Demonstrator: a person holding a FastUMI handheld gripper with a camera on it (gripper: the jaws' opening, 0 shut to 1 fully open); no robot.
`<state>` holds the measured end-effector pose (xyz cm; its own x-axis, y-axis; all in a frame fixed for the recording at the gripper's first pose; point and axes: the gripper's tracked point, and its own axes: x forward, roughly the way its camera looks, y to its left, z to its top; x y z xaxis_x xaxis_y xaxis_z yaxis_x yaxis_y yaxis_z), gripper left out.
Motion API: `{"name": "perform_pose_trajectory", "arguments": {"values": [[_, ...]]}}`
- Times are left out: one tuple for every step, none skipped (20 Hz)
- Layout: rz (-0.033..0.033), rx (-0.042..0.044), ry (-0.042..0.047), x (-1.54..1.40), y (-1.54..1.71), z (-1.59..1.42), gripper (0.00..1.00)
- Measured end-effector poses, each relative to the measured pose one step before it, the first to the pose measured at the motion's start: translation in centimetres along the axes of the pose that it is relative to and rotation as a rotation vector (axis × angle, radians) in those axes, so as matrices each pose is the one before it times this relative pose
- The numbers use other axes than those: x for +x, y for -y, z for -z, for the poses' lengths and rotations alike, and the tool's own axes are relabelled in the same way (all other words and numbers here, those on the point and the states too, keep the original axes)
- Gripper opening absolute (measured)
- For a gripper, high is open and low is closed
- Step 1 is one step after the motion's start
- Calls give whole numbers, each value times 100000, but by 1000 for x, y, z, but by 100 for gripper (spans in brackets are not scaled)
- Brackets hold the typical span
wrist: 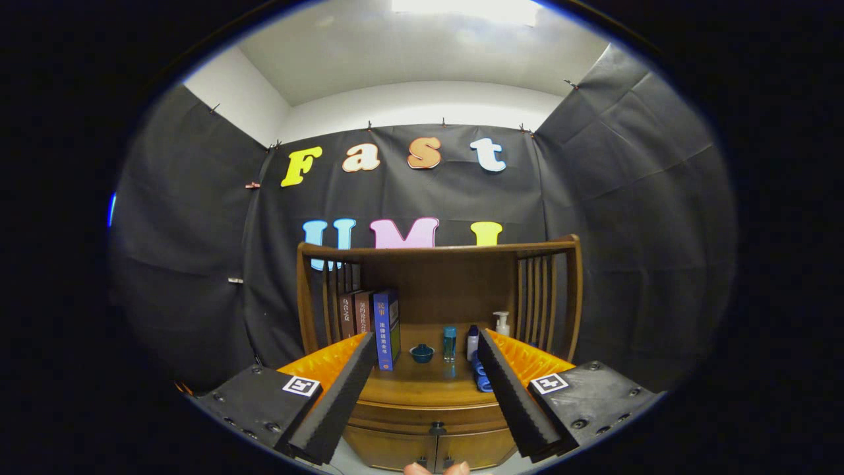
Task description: Pull open the drawer, take out the items inside it, and place them on the countertop above the cabinet.
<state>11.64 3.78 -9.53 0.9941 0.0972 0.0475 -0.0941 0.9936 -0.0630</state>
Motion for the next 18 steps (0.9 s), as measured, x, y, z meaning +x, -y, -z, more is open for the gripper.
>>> {"name": "perform_pose_trajectory", "arguments": {"values": [[75,-2111,-231,1418,-19,2299,100],[-65,-803,-573,922,-162,1604,100],[-44,-375,-872,1073,-193,2164,100],[145,-129,-1449,833,-242,2244,100],[96,519,-1037,843,-82,2298,100],[273,490,-1771,870,-35,2426,98],[711,393,-2688,858,265,2712,98],[800,553,-2767,787,262,2587,99],[632,465,-2166,709,340,2397,99],[471,565,-1843,665,135,2144,99],[-323,694,-2145,719,6,2206,99],[-431,936,-2633,707,22,2061,99],[212,1364,-2481,585,329,1936,99],[560,1014,-1798,610,329,1763,99],[1355,412,-1588,496,537,1327,99],[1170,-121,-2019,481,344,1204,99],[635,-109,-1893,443,360,1201,99],[-80,491,-2283,130,190,1181,99]]}}
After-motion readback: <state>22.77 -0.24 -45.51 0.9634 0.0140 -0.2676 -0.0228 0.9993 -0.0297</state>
